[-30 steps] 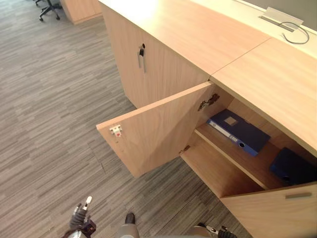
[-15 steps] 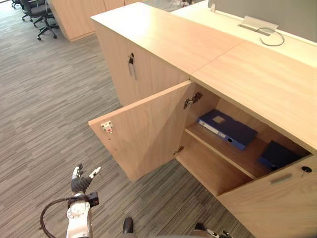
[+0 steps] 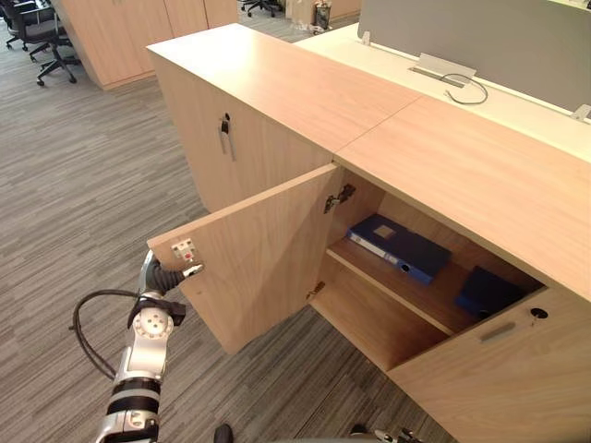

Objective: Walk over to the cabinet, pick up the folder, carry it to the office cabinet, place the folder inside the office cabinet, then close the office cabinet door

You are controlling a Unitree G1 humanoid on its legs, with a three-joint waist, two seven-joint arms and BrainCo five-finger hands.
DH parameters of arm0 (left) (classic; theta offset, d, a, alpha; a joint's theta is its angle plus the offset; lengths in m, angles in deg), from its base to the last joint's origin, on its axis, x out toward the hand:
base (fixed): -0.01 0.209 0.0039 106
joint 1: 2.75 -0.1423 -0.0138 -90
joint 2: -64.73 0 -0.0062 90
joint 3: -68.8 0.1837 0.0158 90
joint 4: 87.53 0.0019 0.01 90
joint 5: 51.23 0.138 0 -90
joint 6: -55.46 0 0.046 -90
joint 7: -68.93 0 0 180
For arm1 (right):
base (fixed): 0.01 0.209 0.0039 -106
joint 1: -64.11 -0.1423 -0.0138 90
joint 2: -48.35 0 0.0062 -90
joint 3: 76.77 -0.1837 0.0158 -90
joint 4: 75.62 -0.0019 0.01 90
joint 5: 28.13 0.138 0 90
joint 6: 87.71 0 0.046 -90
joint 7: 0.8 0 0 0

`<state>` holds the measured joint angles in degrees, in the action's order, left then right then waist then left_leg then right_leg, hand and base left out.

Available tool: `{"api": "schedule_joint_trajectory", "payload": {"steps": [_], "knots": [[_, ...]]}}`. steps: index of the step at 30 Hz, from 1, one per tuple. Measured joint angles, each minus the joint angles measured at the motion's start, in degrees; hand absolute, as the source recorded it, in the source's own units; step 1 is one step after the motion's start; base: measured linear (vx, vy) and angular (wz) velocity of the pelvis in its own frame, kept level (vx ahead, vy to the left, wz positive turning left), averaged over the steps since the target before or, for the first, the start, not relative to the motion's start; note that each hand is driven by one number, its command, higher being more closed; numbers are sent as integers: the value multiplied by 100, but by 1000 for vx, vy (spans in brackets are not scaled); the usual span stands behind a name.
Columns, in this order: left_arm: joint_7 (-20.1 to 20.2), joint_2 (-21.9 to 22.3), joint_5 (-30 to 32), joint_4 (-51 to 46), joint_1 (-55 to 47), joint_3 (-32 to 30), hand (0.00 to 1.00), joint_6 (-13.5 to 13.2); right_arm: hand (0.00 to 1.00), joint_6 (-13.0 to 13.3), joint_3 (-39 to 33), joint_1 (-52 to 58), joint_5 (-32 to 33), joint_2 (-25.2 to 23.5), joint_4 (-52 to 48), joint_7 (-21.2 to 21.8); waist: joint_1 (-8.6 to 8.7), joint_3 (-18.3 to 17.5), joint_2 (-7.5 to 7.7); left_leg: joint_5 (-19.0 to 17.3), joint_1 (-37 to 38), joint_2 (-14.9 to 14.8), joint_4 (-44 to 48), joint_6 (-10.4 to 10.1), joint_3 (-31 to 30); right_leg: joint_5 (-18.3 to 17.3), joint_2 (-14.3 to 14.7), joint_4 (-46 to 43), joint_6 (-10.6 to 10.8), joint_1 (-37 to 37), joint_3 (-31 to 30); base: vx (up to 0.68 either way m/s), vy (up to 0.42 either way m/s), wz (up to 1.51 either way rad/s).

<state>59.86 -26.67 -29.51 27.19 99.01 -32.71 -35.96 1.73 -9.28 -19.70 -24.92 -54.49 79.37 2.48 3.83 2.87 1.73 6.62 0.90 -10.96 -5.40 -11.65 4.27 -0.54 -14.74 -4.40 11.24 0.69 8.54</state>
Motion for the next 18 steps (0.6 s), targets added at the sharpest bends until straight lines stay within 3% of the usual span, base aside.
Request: {"api": "schedule_joint_trajectory", "payload": {"steps": [7, 12, 18], "knots": [[-8, -201, -150, 663, 522, 22, 0, 212, 0, 5, 50, 0, 9, -1, -21, 46, 23, 27, 47, 4, 42, -27, -1, -12, 96, 9, 26, -18, -13, 38, -105, -30, 5, -6], [-94, -226, -151, 660, 538, 209, 0, 224, 0, 24, 138, 4, 12, 10, -19, 39, -12, 38, 73, 3, 42, -25, 0, -14, 94, 10, 26, -18, -12, 30, -106, 0, 0, 0], [-135, -191, -225, -122, -320, 898, 0, 168, 0, 4, 138, 9, 11, 8, 17, 28, -119, 39, 84, 4, 124, -5, 1, -13, 81, 9, 7, -16, -9, -60, -91, -5, 2, 0]]}}
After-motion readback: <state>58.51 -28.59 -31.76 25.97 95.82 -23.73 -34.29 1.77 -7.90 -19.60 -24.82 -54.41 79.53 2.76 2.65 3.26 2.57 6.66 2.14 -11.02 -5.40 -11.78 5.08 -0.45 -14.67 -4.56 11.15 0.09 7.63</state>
